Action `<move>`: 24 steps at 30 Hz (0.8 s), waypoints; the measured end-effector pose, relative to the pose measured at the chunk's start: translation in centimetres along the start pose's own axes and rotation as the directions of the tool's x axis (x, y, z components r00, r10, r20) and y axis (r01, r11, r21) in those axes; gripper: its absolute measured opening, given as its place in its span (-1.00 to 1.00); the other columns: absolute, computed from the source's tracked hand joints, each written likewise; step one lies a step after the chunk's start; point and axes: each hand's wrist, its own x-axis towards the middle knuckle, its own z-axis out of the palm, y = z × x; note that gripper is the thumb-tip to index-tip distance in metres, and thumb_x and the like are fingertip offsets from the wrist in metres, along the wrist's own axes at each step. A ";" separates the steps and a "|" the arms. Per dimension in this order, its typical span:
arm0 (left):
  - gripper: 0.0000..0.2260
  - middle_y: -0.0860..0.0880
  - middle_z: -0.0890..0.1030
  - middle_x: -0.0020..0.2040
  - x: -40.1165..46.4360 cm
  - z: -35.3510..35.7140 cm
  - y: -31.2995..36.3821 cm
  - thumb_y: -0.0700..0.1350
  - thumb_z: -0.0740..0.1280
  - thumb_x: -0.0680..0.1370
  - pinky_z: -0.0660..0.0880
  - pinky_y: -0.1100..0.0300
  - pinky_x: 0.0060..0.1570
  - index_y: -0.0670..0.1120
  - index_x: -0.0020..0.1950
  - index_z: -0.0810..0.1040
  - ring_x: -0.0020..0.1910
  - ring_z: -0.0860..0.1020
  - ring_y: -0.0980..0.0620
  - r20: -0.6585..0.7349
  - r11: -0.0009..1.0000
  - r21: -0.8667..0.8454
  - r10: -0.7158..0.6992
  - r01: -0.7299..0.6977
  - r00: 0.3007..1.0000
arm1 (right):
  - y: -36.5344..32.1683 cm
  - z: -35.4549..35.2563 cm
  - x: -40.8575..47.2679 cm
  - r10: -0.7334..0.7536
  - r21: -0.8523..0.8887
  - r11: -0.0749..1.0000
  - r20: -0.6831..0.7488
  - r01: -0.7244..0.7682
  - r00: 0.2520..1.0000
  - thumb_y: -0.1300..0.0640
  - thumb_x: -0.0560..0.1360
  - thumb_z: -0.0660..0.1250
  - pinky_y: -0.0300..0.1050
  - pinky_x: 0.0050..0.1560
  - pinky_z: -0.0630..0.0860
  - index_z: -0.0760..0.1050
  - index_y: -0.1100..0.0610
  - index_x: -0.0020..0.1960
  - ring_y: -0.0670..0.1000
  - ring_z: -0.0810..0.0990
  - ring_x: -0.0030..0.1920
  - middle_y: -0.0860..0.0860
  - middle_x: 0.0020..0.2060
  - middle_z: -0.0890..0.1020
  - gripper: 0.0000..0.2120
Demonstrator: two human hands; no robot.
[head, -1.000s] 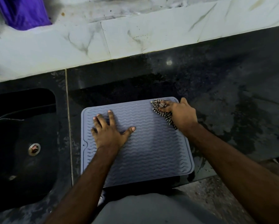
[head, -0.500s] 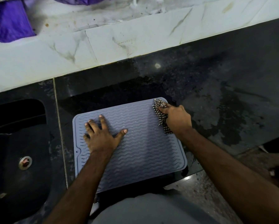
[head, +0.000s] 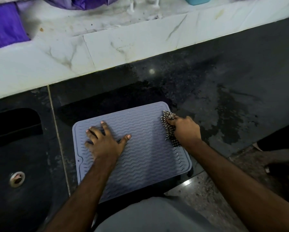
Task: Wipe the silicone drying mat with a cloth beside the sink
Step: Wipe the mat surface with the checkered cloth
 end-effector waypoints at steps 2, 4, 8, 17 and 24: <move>0.09 -0.35 -0.12 0.62 -0.1 0.1 -0.3 0.65 -0.15 0.35 0.08 -0.36 0.49 -0.04 0.66 -0.23 0.61 -0.12 -0.36 0.001 1.000 -0.022 0.018 -0.018 1.000 | -0.6 0.0 -0.4 0.002 -0.012 1.000 -0.016 -0.003 1.000 0.19 0.59 0.12 0.03 0.04 0.53 0.54 -0.14 0.29 0.14 0.52 0.11 0.03 0.15 0.61 -0.60; 0.06 -0.33 -0.15 0.63 -0.3 0.3 -0.9 0.63 -0.15 0.37 0.03 -0.34 0.52 -0.02 0.66 -0.23 0.61 -0.14 -0.34 -0.003 0.997 -0.062 0.045 -0.045 0.999 | -1.6 -0.3 -0.7 0.017 0.013 1.000 -0.001 -0.017 1.000 0.19 0.57 0.13 0.05 0.04 0.55 0.55 -0.07 0.28 0.17 0.58 0.07 0.08 0.09 0.63 -0.62; -0.04 -0.29 -0.12 0.64 -0.8 0.8 -2.2 0.56 -0.07 0.46 -0.03 -0.26 0.56 -0.02 0.67 -0.16 0.63 -0.15 -0.25 -0.077 0.978 -0.173 0.105 -0.117 0.991 | -3.7 -0.6 -1.7 0.008 0.074 0.997 -0.017 -0.007 1.000 0.15 0.59 0.12 0.04 -0.01 0.56 0.52 -0.07 0.32 0.20 0.62 0.03 0.12 0.08 0.65 -0.62; -0.48 -0.28 0.35 0.46 -1.3 -1.0 -6.4 0.00 0.26 0.66 0.44 -0.16 0.31 -0.18 0.57 0.29 0.38 0.39 -0.28 -0.284 0.946 -0.303 0.027 -0.116 0.959 | -14.1 -2.7 -2.2 -0.356 0.566 0.773 0.011 0.287 0.935 0.21 0.58 0.29 -0.38 0.32 0.28 0.46 -0.01 0.42 -0.10 0.46 0.35 -0.07 0.36 0.51 -0.57; -0.84 -0.16 0.53 0.08 -2.1 -0.9 -13.3 -0.16 0.35 0.57 0.52 -0.12 0.02 -0.12 0.13 0.52 0.06 0.54 -0.20 -0.268 0.904 -0.427 -0.169 0.040 0.949 | -22.8 0.5 -2.1 -0.516 0.860 0.458 0.051 0.225 0.855 0.22 0.56 0.36 -0.31 0.39 0.27 0.45 0.01 0.42 -0.17 0.41 0.38 -0.08 0.38 0.49 -0.55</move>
